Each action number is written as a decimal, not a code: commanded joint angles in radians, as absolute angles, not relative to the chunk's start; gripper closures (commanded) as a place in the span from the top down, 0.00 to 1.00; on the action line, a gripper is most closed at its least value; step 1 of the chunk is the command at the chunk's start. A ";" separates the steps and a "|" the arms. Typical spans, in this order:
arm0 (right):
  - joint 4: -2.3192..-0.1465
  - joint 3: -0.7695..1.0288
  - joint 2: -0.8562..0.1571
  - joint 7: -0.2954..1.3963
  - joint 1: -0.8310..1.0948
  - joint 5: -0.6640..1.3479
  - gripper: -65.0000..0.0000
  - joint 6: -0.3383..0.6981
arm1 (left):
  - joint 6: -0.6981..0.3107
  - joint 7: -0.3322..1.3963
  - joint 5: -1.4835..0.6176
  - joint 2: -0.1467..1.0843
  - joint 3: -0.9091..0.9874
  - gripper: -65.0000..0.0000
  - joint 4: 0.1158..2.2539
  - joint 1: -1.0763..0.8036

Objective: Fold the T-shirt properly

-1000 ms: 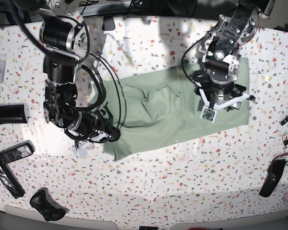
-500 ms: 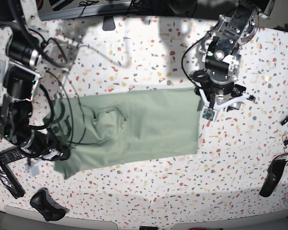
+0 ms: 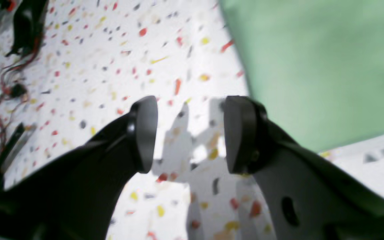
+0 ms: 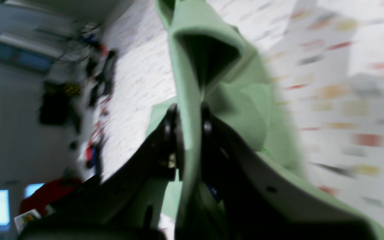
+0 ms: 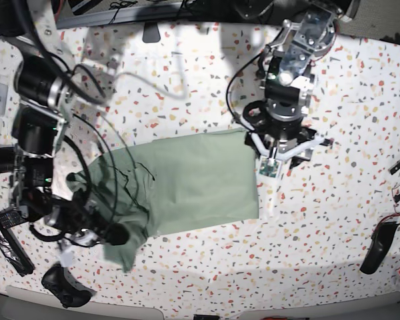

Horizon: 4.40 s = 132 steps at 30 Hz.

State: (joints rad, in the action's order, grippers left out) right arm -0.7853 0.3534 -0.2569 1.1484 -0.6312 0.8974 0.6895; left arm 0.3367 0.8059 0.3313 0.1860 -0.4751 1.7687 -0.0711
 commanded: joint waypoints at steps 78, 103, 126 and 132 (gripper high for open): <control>-0.800 -0.045 0.157 1.134 -0.612 0.976 0.00 0.658 | 0.353 0.748 0.445 0.042 -0.472 0.45 1.420 0.032; -0.800 -0.045 0.157 1.126 -0.612 0.980 0.00 0.698 | 0.422 0.823 0.558 0.279 -0.472 0.45 1.603 0.033; -0.800 0.104 0.157 0.945 -0.707 0.526 0.43 0.698 | 0.491 0.891 0.556 0.382 -0.470 0.45 1.603 0.033; -0.800 0.102 0.066 0.752 -0.593 0.398 0.43 0.698 | 0.491 0.891 0.542 0.382 -0.470 0.45 1.603 0.033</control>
